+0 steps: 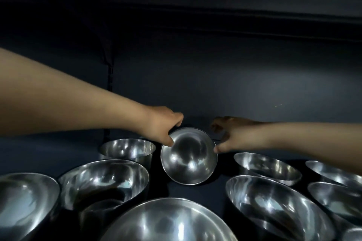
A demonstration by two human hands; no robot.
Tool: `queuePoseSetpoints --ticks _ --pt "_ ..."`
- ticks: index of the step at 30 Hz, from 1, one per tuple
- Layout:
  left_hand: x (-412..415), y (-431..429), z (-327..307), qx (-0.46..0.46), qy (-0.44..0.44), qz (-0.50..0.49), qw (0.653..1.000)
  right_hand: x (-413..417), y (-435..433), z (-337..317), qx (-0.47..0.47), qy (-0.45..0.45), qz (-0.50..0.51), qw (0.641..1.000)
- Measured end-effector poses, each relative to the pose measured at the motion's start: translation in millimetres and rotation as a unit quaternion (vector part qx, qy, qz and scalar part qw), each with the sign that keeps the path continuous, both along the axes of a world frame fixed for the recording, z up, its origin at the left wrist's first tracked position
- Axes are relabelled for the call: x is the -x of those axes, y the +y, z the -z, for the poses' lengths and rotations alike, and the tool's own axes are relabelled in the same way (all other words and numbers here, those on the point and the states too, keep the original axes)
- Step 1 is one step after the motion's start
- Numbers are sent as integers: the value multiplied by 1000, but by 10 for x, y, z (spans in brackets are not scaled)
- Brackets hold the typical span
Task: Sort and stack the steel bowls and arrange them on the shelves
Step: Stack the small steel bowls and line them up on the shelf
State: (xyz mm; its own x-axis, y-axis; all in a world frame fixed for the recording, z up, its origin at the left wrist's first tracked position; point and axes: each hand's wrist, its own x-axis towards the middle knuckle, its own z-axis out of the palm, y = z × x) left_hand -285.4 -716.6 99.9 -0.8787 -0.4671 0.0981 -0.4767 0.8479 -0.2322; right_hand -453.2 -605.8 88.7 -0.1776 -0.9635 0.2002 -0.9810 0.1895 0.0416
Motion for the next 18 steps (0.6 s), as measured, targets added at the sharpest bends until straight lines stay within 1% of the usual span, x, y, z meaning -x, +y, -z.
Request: queuePoseSetpoints --ticks 2,5,8,9,12,13,15,18 --pt "48 -63 58 -14 2 -1 1000 34 -32 30 -5 -10 -2 1000" --pt "112 -141 148 -32 23 5 999 78 -91 109 -2 -49 -21 999" --pt "152 -202 253 -58 53 8 997 142 -157 212 24 -64 -25 997" --pt "153 -218 284 -65 65 10 996 167 -175 234 31 -77 -25 996" --pt "140 -252 352 -87 100 18 991 221 -214 247 40 -153 -32 987" --pt "131 -256 366 -90 105 21 990 229 -219 240 37 -161 -34 986" --pt "129 -281 384 -89 104 22 990 249 -225 224 32 -172 -35 984" --pt "120 -283 384 -97 96 22 990 270 -218 223 26 -228 -37 973"
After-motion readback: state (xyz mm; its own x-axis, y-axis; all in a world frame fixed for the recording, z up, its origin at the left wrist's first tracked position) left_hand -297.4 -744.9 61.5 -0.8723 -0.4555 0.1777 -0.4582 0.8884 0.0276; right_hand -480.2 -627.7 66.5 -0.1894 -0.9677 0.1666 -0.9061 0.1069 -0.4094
